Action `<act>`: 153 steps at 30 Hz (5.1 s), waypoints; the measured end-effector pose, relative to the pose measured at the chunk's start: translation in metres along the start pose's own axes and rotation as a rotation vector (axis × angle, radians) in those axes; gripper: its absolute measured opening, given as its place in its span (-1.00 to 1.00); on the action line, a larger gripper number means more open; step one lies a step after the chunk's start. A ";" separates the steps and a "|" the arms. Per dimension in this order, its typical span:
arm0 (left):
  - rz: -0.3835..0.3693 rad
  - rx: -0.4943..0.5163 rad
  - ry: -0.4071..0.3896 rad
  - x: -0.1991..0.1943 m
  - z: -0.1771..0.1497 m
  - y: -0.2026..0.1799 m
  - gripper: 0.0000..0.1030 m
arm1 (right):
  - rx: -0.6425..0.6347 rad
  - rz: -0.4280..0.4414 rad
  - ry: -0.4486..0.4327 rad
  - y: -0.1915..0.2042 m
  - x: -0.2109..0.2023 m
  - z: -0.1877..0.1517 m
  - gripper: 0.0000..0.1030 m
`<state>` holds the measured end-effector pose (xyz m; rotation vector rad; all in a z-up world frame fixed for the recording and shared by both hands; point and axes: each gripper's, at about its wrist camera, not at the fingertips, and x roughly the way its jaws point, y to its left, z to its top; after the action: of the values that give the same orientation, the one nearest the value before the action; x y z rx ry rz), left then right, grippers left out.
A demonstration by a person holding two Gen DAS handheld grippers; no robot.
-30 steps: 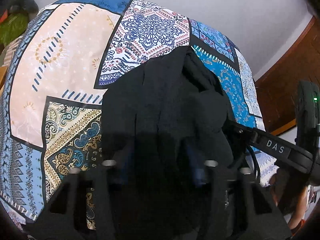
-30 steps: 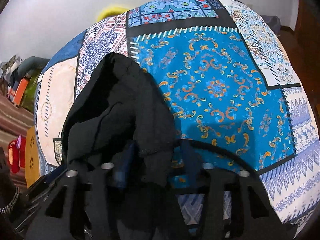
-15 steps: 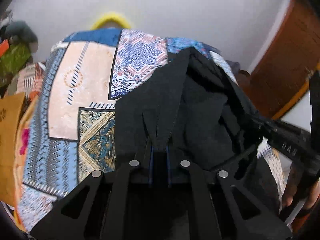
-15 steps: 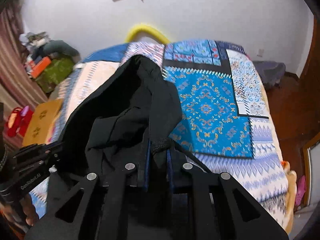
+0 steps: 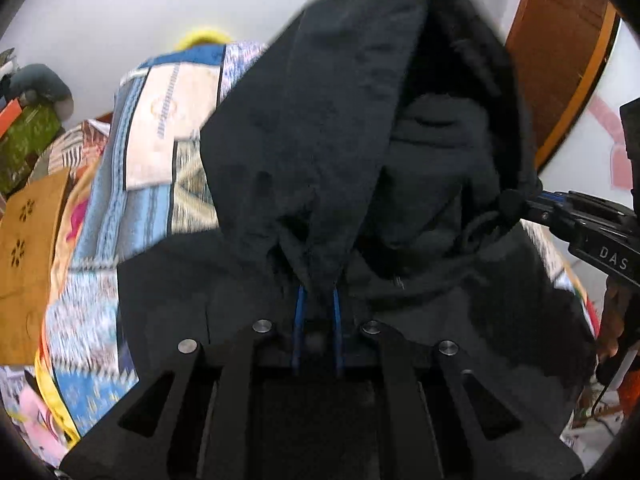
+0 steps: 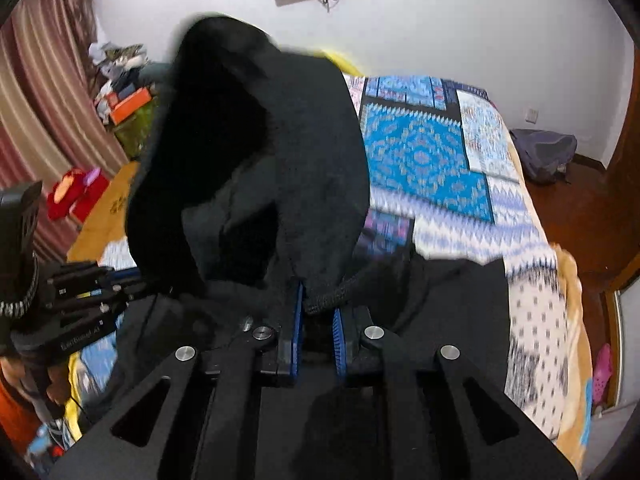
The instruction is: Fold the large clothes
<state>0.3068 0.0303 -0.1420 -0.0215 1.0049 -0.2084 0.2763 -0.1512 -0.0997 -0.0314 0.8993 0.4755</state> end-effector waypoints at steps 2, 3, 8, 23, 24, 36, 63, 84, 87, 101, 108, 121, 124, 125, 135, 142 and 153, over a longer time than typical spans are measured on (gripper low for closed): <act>0.003 0.007 0.025 -0.002 -0.016 0.000 -0.74 | -0.014 -0.012 0.024 0.001 -0.001 -0.014 -0.68; 0.004 0.009 0.035 -0.003 -0.022 0.000 -0.70 | -0.019 -0.018 0.035 0.001 -0.001 -0.021 -0.67; 0.037 0.029 0.049 -0.017 -0.061 0.005 -0.06 | -0.018 -0.025 0.134 -0.011 -0.008 -0.056 -0.47; 0.106 0.034 -0.078 -0.088 -0.070 0.010 0.16 | -0.070 -0.131 0.050 -0.034 -0.080 -0.063 -0.14; 0.084 0.036 -0.086 -0.089 -0.067 0.005 0.21 | -0.054 -0.110 0.028 -0.032 -0.082 -0.056 -0.10; 0.030 0.079 0.094 -0.006 -0.093 -0.032 0.29 | -0.007 0.015 0.156 0.003 -0.012 -0.090 0.08; 0.005 -0.346 -0.049 -0.059 -0.083 0.149 0.40 | 0.170 -0.032 0.122 -0.085 -0.037 -0.056 0.22; -0.202 -0.514 0.101 0.062 -0.087 0.172 0.54 | 0.408 0.172 0.296 -0.152 0.057 -0.052 -0.40; -0.092 -0.426 0.101 0.057 -0.081 0.157 -0.28 | 0.479 0.184 0.318 -0.160 0.062 -0.055 -0.80; 0.017 -0.277 -0.070 -0.007 0.013 0.137 -0.81 | 0.275 0.132 0.091 -0.116 0.009 0.015 -0.90; 0.104 -0.261 -0.042 0.032 0.023 0.153 -0.80 | 0.245 0.022 0.086 -0.127 0.051 0.034 -0.90; 0.184 -0.261 0.066 0.082 -0.002 0.169 -0.57 | 0.195 -0.092 0.155 -0.145 0.062 0.011 -0.79; 0.216 -0.226 0.075 0.073 -0.006 0.161 -0.56 | 0.155 -0.137 0.156 -0.140 0.046 0.005 -0.79; 0.217 -0.217 0.077 0.068 -0.008 0.159 -0.56 | 0.145 -0.145 0.154 -0.138 0.041 0.003 -0.79; 0.233 -0.172 0.038 0.000 -0.040 0.139 -0.30 | 0.107 -0.115 0.089 -0.112 -0.031 -0.027 -0.58; 0.262 -0.141 0.015 -0.046 -0.074 0.127 0.48 | 0.079 -0.143 0.064 -0.101 -0.066 -0.053 0.09; 0.120 -0.350 0.108 -0.033 -0.160 0.173 0.61 | 0.218 -0.107 0.196 -0.124 -0.039 -0.117 0.09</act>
<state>0.1834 0.2186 -0.2204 -0.2702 1.1372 0.0791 0.2192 -0.3035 -0.1647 0.0734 1.1317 0.2753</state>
